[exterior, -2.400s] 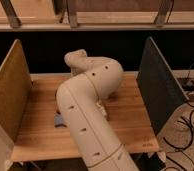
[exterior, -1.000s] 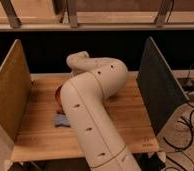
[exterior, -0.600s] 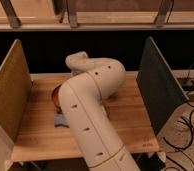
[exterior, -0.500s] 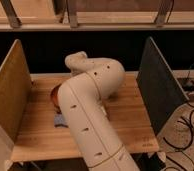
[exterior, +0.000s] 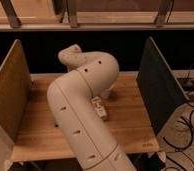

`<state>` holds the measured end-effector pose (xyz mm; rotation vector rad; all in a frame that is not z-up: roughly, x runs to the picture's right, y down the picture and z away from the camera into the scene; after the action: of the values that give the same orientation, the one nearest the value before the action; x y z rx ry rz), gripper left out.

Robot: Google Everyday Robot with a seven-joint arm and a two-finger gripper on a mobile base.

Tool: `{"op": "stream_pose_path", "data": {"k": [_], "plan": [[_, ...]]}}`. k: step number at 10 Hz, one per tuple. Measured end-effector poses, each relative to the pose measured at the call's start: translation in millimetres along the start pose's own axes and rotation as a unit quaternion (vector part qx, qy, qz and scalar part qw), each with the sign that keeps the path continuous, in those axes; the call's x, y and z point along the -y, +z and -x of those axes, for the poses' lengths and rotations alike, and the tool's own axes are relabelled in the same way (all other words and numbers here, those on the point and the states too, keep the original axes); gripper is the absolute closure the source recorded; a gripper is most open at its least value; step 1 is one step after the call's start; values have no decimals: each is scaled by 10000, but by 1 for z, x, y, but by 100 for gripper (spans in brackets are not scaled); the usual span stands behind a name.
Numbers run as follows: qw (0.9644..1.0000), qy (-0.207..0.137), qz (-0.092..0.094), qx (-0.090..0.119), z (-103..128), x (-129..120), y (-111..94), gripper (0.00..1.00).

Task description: Drag the ceramic bowl in a circle

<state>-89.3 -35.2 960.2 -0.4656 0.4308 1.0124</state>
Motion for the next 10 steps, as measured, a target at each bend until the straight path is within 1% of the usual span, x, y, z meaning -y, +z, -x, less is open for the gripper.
{"op": "stream_pose_path", "data": {"k": [1,2,3,4,5,7,8,10], "plan": [[9996,25,-213,-156,-2,10,0,100],[9989,35,-365,-280,-2,17,3,100],[9984,17,-457,-344,2,22,7,100],[9981,-36,-514,-347,9,23,9,100],[9980,-143,-552,-267,24,22,9,100],[9983,-333,-484,-38,48,8,6,100],[9981,-469,-395,56,58,-7,6,100],[9975,-677,-182,117,65,-34,9,100]]}}
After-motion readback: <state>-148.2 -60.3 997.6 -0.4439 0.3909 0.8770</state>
